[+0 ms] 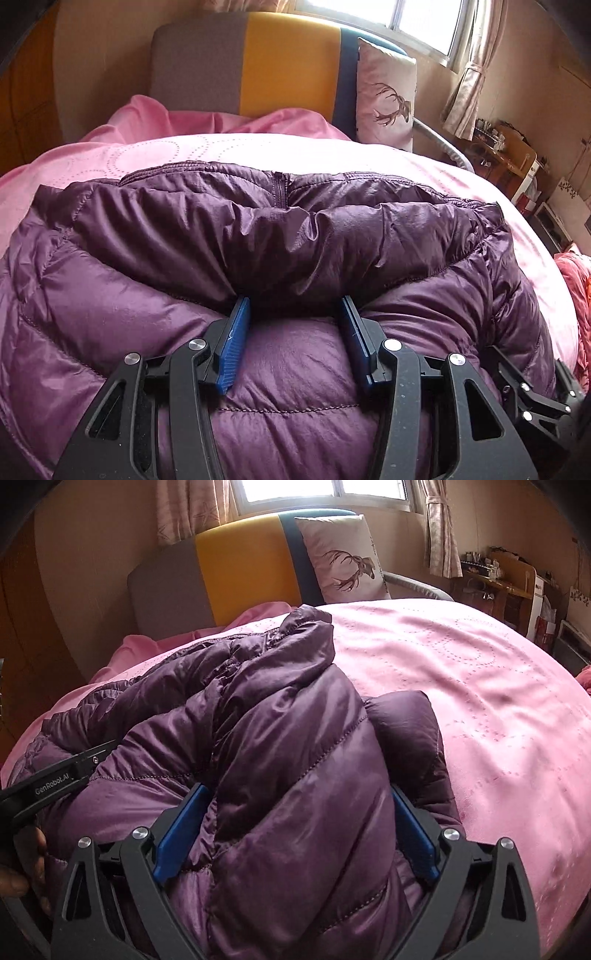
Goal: Fold large clothes
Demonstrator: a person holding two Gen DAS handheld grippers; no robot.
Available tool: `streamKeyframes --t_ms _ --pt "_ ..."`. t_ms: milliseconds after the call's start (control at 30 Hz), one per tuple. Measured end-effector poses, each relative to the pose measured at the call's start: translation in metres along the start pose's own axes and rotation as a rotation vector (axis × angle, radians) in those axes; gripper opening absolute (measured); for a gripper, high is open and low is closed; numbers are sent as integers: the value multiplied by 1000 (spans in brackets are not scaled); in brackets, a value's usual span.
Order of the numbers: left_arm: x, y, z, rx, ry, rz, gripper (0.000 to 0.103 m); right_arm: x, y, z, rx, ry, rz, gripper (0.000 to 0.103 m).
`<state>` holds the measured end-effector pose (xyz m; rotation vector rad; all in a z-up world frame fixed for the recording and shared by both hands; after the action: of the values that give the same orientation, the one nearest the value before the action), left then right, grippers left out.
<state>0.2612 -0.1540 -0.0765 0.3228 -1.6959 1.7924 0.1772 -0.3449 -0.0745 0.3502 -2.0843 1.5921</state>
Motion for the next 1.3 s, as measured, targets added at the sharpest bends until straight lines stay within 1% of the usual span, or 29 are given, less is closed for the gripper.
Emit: streamKeyframes --t_ms 67,100,133,167,200,300,533,633,900,1067,1200,1300 --pt "6 -2 -1 8 8 -1 49 2 1 1 2 -3 5 93" --pt "16 -5 -2 14 12 8 49 3 2 2 -5 -10 6 94" --pt "23 -5 -2 16 16 18 52 3 0 5 -14 -17 6 94" --pt "31 -6 -2 17 24 34 58 3 0 6 -20 -22 6 94" --pt "44 -6 -3 19 30 59 59 5 1 6 -23 -24 8 95" --pt "71 -7 -7 7 21 110 59 7 0 8 -33 -33 10 95" --pt "108 -4 -28 -4 -18 162 59 8 -8 14 -60 -48 -21 97" --pt "118 1 -41 -1 -39 169 59 7 -10 16 -64 -46 -31 98" --pt "131 17 -81 48 -93 163 59 6 -18 17 -73 -42 -63 100" --pt "133 27 -104 78 -123 146 59 18 -21 24 -87 -46 -71 100" --pt "131 35 -114 85 -133 132 59 37 -19 39 -106 -35 -61 101" --pt "130 40 -125 123 -135 122 59 52 -12 64 -186 -34 -64 101"
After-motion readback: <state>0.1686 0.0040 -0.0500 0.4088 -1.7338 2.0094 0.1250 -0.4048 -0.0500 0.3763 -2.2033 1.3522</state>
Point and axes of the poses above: each gripper's, at about its wrist camera, not at the fingertips, and x roughly against the way its jaws point, z to its right, y to its underside, the point moved 2 cm from there along -x, roughly the way its jaws point, and after that the axes turned 12 degrees about z, right-handed, at the moved point
